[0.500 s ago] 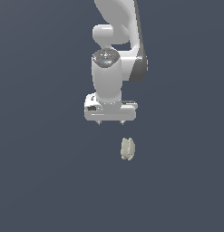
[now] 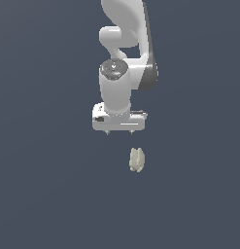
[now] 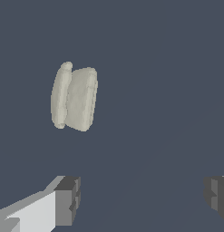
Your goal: Pick up the object and move it to a goal position.
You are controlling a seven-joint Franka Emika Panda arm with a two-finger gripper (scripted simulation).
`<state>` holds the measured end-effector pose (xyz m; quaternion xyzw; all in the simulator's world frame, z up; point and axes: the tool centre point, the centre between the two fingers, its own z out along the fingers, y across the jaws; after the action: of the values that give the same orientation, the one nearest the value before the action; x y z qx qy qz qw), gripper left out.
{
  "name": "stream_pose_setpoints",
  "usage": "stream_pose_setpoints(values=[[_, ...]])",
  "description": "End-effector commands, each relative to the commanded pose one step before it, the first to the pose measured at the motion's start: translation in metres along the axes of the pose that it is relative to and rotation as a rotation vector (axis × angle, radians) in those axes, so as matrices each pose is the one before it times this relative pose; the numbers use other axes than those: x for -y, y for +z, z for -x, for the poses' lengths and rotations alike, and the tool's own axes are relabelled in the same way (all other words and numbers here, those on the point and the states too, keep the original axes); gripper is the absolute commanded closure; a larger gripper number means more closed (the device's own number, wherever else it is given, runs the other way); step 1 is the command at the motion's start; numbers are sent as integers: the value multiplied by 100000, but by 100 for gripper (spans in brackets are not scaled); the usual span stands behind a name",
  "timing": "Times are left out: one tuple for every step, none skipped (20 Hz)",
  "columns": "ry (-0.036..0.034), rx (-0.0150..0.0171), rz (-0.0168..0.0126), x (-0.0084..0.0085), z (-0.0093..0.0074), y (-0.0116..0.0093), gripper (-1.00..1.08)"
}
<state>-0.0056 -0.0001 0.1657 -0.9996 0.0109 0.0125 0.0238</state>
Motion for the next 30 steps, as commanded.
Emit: stream_pose_setpoints(values=[[6,347,-63,30,61,138,-92],[-43,-131,5,-26,1,-70,-92],[-46,-10,-14,-35,26,-21,-92],[0,0,0,0,8,-4,-92],[57,37,14,31,-34,39,-92],[113,-5,39,63,-66,36,-92],[171,-17,61,90,-102,51,-92],[223,-32,80,123,-137,65,-92],[287,-47,104,150,-171,79,-92],[348,-60,125,176,-202,94,-92],[393,-68,140,210,-230,110,-92],[448,-74,158,245,-259,131,-92],[509,-82,178,277,-286,151,-92],[563,-96,195,312,-311,169,-92],[619,-112,213,351,-337,188,-92],[680,-127,231,389,-359,209,-92],[737,-142,247,431,-380,232,-92],[800,-160,263,473,-398,255,-92],[857,-179,277,520,-413,280,-92],[910,-198,289,559,-420,302,-92],[872,-197,271,545,-385,295,-92],[812,-190,247,516,-344,279,-92],[753,-181,225,485,-305,263,-92],[695,-172,203,451,-269,245,-92],[634,-160,182,417,-236,227,-92],[573,-148,162,381,-205,207,-92],[514,-135,143,344,-177,187,-92],[456,-122,125,304,-151,166,-92],[392,-106,106,267,-127,145,-92],[332,-91,89,227,-104,124,-92]])
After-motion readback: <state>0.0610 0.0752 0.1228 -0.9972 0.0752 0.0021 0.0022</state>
